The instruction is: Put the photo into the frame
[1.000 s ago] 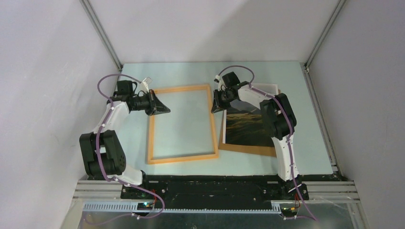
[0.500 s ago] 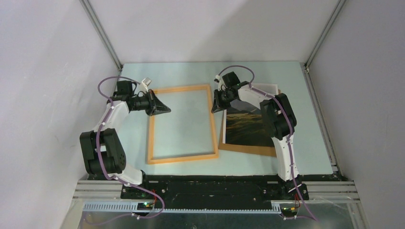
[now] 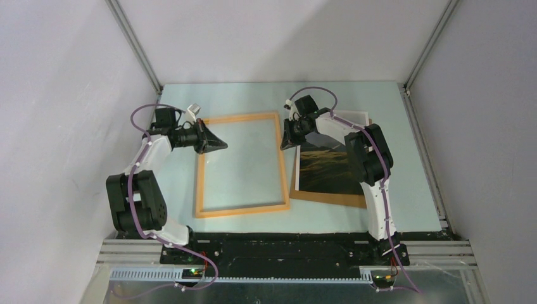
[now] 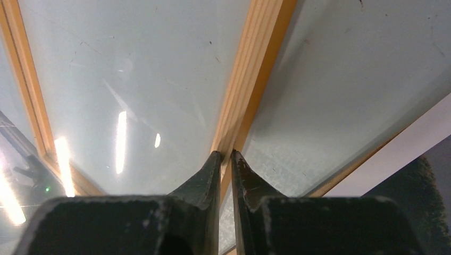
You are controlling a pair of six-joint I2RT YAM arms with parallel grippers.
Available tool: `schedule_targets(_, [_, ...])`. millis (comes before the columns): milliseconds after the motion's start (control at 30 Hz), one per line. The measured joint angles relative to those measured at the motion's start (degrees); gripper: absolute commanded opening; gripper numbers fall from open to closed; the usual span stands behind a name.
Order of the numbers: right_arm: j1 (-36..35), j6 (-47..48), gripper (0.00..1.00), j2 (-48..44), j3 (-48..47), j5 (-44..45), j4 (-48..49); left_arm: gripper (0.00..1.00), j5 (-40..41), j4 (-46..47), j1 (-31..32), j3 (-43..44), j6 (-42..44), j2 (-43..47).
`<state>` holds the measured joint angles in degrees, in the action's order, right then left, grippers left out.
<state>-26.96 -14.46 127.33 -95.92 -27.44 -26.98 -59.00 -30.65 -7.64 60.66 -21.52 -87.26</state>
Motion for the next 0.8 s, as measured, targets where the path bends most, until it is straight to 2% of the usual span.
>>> schedule_targets(800, [-0.26, 0.22, 0.11, 0.0, 0.0, 0.02, 0.17, 0.0, -4.04, 3.41, -0.81, -1.31, -3.82, -0.22])
